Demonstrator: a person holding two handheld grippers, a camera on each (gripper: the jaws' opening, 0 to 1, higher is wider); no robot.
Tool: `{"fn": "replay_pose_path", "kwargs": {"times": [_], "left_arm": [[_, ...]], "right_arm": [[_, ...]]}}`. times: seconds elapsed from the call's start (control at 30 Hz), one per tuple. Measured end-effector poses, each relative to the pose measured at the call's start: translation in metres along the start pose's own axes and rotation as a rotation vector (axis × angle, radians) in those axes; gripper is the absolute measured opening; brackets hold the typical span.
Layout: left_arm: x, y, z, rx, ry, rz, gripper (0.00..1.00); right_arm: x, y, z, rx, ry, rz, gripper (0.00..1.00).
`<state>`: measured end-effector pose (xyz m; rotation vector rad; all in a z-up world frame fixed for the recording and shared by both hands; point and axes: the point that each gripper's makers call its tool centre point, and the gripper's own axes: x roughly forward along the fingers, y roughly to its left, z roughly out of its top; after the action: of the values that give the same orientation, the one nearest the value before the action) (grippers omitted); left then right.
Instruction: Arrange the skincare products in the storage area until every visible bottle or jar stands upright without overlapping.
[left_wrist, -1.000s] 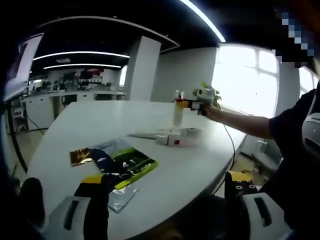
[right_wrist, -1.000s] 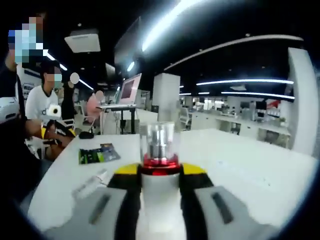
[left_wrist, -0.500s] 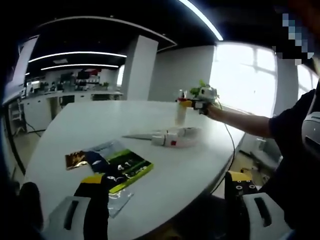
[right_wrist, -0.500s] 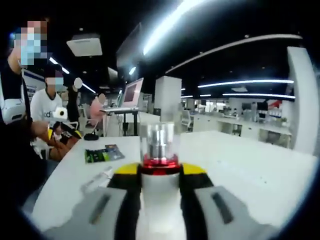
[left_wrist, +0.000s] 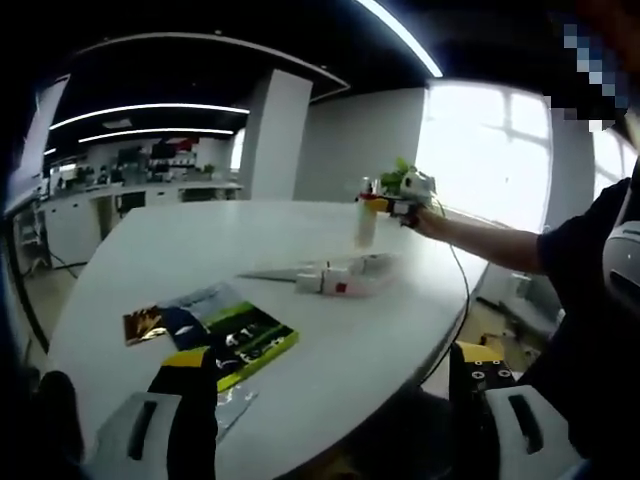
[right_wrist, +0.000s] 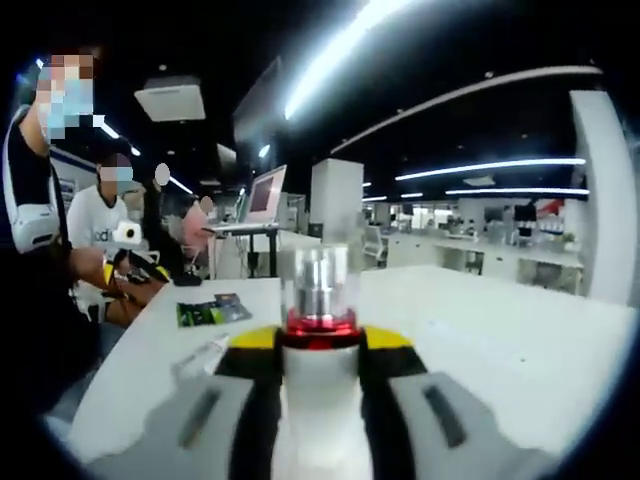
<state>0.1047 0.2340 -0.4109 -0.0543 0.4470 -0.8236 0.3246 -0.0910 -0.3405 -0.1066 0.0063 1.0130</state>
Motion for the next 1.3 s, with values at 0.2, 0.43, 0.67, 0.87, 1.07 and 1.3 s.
{"fn": "replay_pose_path", "kwargs": {"times": [0.2,0.43,0.67,0.87,1.07,1.3], "left_arm": [[0.001,-0.002,-0.001,0.004,0.006,0.003,0.98],[0.006,-0.005,-0.002,0.004,0.011,-0.004,0.98],[0.007,-0.007,-0.002,0.005,0.015,-0.005,0.98],[0.008,-0.009,-0.002,0.008,0.018,-0.006,0.98],[0.010,-0.011,-0.002,0.011,0.024,-0.005,0.98],[0.015,-0.016,-0.002,0.016,0.035,-0.006,0.98]], "right_arm": [[-0.011,-0.003,0.000,0.005,-0.001,-0.009,0.28],[-0.019,-0.008,0.000,0.003,-0.008,-0.020,0.28],[-0.026,-0.009,0.000,0.003,-0.009,-0.026,0.28],[-0.035,-0.013,0.002,0.004,-0.024,-0.029,0.28],[-0.044,-0.015,0.001,0.004,-0.027,-0.039,0.28],[-0.055,-0.018,0.000,0.006,-0.035,-0.050,0.28]]}}
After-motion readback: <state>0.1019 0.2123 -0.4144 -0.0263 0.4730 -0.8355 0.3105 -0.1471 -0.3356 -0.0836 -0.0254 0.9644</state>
